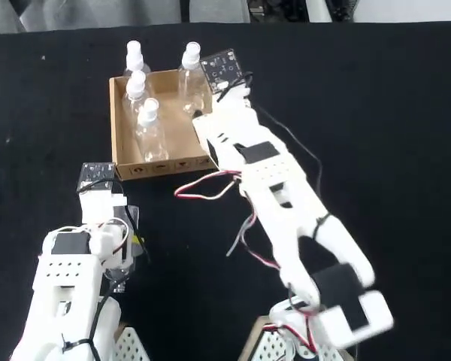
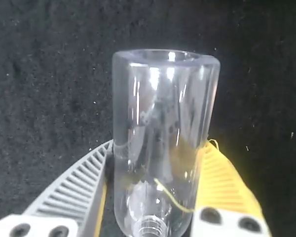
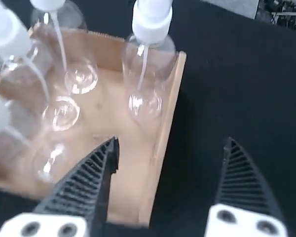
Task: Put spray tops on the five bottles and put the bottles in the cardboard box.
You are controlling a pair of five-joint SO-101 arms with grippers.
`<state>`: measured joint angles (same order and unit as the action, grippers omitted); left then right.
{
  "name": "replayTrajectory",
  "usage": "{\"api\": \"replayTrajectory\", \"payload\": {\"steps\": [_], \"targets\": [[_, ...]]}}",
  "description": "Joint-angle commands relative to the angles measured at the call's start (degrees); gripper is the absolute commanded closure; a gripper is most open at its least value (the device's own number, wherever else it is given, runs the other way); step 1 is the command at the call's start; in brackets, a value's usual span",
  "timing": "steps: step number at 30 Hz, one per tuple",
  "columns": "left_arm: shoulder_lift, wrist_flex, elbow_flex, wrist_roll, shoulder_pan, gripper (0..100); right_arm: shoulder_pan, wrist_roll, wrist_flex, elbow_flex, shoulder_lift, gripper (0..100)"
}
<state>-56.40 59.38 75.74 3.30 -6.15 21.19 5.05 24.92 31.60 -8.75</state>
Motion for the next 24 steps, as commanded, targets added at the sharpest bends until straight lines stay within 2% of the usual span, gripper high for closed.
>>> {"api": "replayTrajectory", "payload": {"steps": [1,7,17,24], "targets": [[-1.3,-1.1,-0.8,0.4,0.4,79,-1.2,0.0,8.7,0.4,-9.4,72.3],[-1.3,-1.1,-0.8,0.5,0.7,79,-1.1,0.1,17.1,5.6,-19.6,71.9],[-1.3,-3.5,0.4,0.5,0.8,79,-1.4,0.1,17.8,16.4,-33.3,71.9],[-1.3,-3.9,0.0,6.9,0.8,79,-3.6,0.1,17.9,18.2,-36.2,71.9]]}}
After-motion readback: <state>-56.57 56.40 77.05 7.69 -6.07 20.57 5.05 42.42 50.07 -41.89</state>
